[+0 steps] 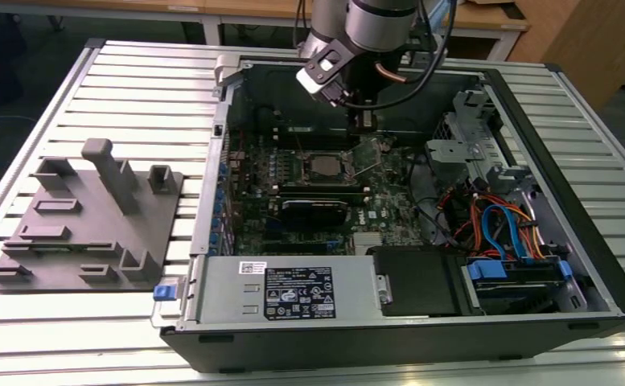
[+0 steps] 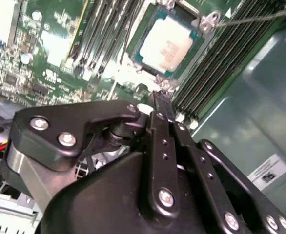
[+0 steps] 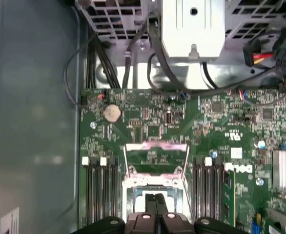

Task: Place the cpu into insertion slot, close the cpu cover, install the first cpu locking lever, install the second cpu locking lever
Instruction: 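Close the cpu cover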

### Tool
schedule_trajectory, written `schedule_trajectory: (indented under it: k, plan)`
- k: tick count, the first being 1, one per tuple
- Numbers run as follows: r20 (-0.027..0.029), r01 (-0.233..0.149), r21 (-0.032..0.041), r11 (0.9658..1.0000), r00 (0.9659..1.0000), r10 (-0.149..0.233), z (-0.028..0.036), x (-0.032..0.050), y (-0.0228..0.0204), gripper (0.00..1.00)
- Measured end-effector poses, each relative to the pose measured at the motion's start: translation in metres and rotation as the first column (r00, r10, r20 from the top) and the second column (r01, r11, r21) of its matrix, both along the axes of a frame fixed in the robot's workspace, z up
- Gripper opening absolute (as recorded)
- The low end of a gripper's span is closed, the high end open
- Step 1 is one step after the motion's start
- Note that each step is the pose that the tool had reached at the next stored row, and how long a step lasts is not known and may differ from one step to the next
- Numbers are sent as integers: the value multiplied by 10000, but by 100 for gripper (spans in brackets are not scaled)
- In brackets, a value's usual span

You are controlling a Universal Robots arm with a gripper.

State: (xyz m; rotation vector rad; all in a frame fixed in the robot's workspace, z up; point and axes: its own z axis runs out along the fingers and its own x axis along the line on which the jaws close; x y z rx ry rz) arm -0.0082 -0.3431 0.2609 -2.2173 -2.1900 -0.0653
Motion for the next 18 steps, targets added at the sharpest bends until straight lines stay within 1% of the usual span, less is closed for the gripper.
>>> schedule_trajectory:
  k: [5,10,12,18]
  plan:
    - [-23,0,0,10000,10000,0,0,111,0,11]
    - [-69,0,1,10000,10000,0,0,194,1,11]
    - [-75,0,1,10000,10000,0,-1,207,1,11]
    - [-75,1,1,10000,10000,-1,0,208,0,11]
